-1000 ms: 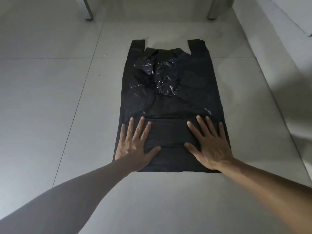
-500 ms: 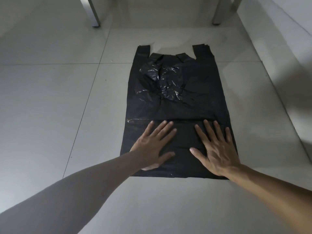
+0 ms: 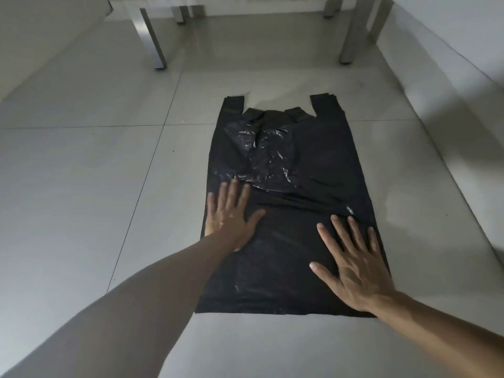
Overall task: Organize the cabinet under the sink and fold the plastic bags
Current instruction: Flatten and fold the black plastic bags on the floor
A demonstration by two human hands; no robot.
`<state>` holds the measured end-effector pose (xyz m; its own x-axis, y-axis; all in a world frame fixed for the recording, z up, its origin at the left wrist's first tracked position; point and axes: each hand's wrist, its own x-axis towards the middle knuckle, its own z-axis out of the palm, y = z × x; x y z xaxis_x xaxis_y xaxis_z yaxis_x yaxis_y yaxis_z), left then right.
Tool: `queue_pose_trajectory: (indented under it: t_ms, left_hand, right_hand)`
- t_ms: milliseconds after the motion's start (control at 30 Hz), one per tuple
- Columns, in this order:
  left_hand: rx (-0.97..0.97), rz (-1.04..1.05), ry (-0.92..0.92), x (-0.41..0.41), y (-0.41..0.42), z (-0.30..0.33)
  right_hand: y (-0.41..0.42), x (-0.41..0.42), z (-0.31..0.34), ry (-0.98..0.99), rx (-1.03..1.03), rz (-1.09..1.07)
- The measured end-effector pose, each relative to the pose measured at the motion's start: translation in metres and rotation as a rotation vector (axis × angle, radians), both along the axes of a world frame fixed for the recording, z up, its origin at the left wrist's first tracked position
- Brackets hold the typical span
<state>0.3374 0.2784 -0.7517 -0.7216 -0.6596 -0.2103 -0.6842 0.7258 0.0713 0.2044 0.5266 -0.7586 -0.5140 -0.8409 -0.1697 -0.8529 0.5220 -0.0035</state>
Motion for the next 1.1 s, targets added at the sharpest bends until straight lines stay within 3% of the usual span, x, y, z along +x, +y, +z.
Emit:
queue_pose_trajectory:
  t_ms: [67,200,367,500,733,900,1033,1100]
  left_hand:
    - [-0.002,0.235,0.105,-0.006,-0.009,0.005]
    - [-0.161,-0.005,0.318,-0.002,0.012,0.019]
    - [-0.094,-0.147,0.194,0.027,0.043,-0.006]
    - [-0.071,-0.116,0.102,0.034,0.050,-0.013]
    - [-0.052,0.020,0.021,0.032,0.051,-0.008]
    - [-0.061,0.019,0.022,0.032,0.051,-0.009]
    - [-0.072,0.011,0.014,0.033,0.052,-0.010]
    - [-0.068,0.013,0.019,0.033,0.052,-0.009]
  right_hand:
    - [0.000,-0.002,0.000,-0.002,-0.008,-0.002]
    - [0.000,0.000,0.002,-0.003,-0.007,0.016]
    - [-0.027,-0.001,0.022,0.055,-0.075,0.006]
    - [-0.067,-0.001,0.017,-0.074,-0.150,0.090]
    - [-0.071,-0.043,0.000,-0.069,-0.081,-0.320]
    - [-0.051,-0.017,0.001,-0.033,-0.072,-0.164]
    - [-0.033,-0.028,0.007,-0.068,-0.020,-0.319]
    - [-0.030,-0.016,0.014,-0.020,-0.033,-0.261]
